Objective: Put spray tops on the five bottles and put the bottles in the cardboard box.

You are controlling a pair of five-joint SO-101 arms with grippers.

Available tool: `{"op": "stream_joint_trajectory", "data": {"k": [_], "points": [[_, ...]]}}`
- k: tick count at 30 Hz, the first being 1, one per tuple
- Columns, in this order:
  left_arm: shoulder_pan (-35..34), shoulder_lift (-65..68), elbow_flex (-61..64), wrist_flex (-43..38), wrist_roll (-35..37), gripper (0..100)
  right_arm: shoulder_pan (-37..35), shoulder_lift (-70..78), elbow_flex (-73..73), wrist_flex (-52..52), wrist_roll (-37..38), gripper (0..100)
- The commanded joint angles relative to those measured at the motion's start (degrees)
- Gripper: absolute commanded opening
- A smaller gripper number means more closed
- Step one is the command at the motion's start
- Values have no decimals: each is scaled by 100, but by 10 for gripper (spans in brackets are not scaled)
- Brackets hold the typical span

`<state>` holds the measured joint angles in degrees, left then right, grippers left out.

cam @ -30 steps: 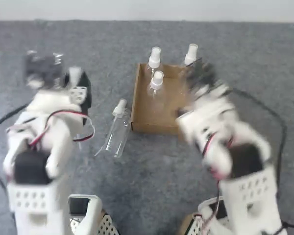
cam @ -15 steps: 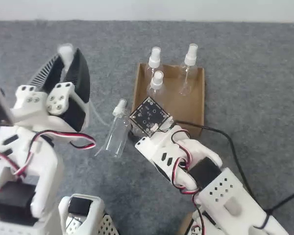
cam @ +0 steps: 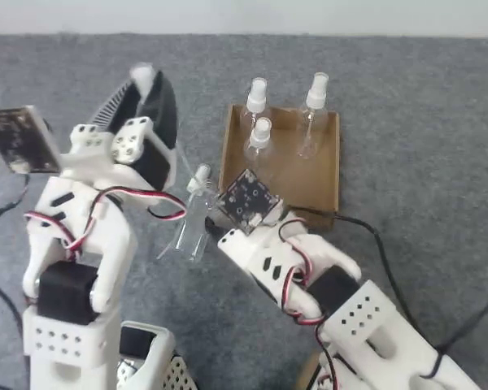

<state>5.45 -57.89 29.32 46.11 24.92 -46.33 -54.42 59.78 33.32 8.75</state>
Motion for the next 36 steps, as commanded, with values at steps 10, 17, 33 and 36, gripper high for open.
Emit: {"op": "stream_joint_trajectory", "data": {"k": [10, 17, 33, 36], "points": [[88, -88, 585, -202, 44, 10, -119, -215, -26, -268, -62, 6], [273, -88, 1042, 79, 53, 10, -145, -215, 158, -207, -18, 6], [941, -97, 1218, 1196, -651, 13, 541, -215, 545, -1982, -958, 6], [1020, -88, 1297, 1187, -1020, 21, 541, -215, 545, -1982, -958, 6]]}}
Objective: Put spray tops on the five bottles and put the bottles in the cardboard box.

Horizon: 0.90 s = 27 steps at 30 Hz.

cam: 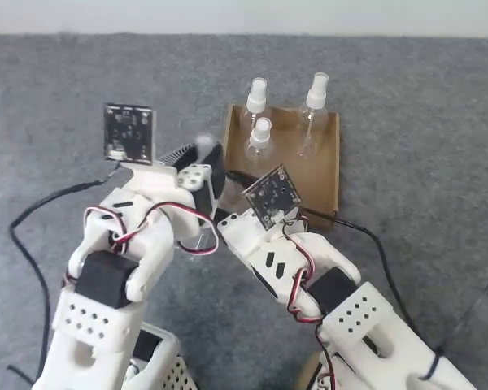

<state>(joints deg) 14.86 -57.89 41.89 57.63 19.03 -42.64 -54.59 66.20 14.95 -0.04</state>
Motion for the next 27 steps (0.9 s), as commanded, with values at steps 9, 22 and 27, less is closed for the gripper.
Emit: {"op": "stream_joint_trajectory", "data": {"k": [9, 22, 27], "points": [[211, -88, -207, 44, -844, 138, 171, -198, -88, -136, -79, 6], [-756, 35, -1692, 457, -985, 140, 145, -189, 123, -189, -79, 6], [-800, 615, -954, -18, -1125, 137, 145, -189, 123, -189, -79, 6]]}}
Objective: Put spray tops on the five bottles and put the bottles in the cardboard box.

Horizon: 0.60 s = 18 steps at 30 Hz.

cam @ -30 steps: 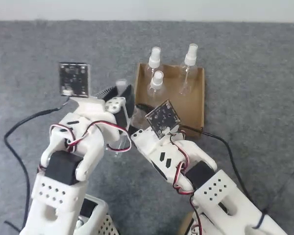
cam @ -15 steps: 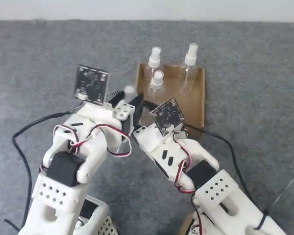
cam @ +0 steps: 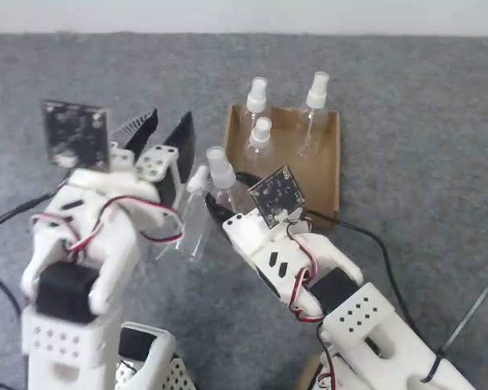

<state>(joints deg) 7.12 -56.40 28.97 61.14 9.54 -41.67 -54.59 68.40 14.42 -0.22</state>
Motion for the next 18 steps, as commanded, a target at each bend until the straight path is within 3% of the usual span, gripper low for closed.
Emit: {"op": "stream_joint_trajectory", "data": {"k": [1, 9, 14, 18], "points": [[35, 545, 479, -422, -211, 137, 48, -189, -97, -127, -62, 6], [440, 273, 1341, -642, -563, 137, 75, -189, -97, -110, -62, 6], [-422, -440, 1174, -607, -554, 141, 101, -189, -132, -75, -53, 6], [-923, -1222, 1165, -105, -580, 141, 585, -189, -466, 75, -70, 6]]}}
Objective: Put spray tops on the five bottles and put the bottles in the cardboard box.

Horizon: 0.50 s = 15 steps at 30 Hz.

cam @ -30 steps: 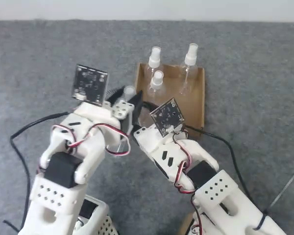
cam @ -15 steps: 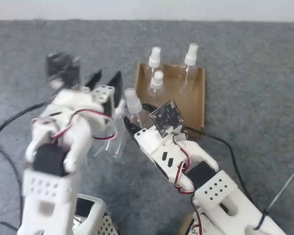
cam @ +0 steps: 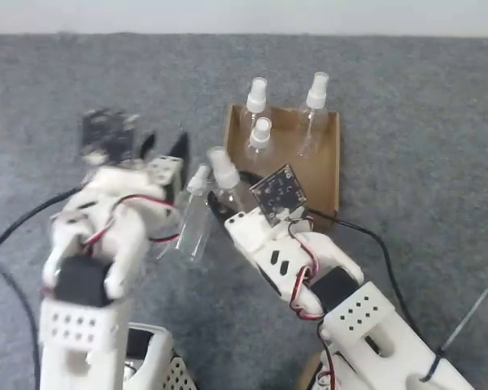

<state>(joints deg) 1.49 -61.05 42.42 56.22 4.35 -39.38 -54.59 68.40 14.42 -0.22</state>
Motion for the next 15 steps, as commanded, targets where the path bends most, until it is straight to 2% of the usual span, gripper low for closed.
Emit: {"op": "stream_joint_trajectory", "data": {"k": [1, 4, 8, 15], "points": [[-334, -914, -110, 545, -70, 141, 505, -171, -659, 242, -88, 6], [-141, -1407, 356, 782, -79, 141, 857, -136, -1204, 673, -97, 6], [149, -1899, 1393, 695, -334, 141, 1138, -127, -1758, 963, -97, 6], [-132, -2549, 2774, 316, -571, 141, 2070, -119, -1829, 409, -97, 6]]}}
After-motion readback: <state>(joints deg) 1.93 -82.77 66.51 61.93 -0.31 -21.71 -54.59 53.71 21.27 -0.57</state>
